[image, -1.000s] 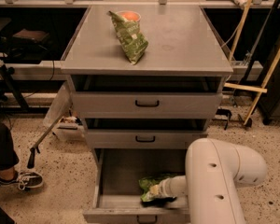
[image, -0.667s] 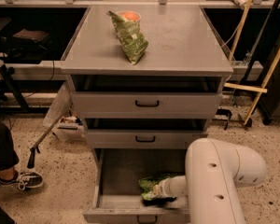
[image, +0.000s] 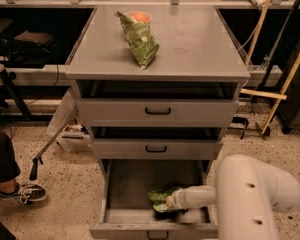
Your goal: Pick green rice chip bag from bottom drawer and place on counter
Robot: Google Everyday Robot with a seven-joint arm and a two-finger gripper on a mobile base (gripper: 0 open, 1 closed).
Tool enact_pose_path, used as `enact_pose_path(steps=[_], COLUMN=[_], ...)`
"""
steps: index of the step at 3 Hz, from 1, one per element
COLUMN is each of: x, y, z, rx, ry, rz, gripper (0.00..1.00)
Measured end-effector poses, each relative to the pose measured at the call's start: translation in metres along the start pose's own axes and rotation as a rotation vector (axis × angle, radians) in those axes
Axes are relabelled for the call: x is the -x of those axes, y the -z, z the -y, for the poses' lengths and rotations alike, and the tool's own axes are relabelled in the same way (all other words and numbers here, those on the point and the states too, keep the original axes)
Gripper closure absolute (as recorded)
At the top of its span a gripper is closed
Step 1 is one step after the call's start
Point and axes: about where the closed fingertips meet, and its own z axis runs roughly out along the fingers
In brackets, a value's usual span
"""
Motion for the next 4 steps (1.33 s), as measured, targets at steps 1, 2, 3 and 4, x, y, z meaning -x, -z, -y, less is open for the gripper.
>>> enact_pose_path(steps=[1,2,3,4], x=[0.046,0.077,0.132,0.145], y=[0.031,0.074,0.176,0.215], z=[0.026,0.068,0.121,0.145], rx=[0.026,0.089,0.181,0.208], ry=[0.033,-0.091,-0.217,-0.217], rz=[0.086,0.198,0.400,0.464], gripper=[1.00,1.00,1.00,1.00])
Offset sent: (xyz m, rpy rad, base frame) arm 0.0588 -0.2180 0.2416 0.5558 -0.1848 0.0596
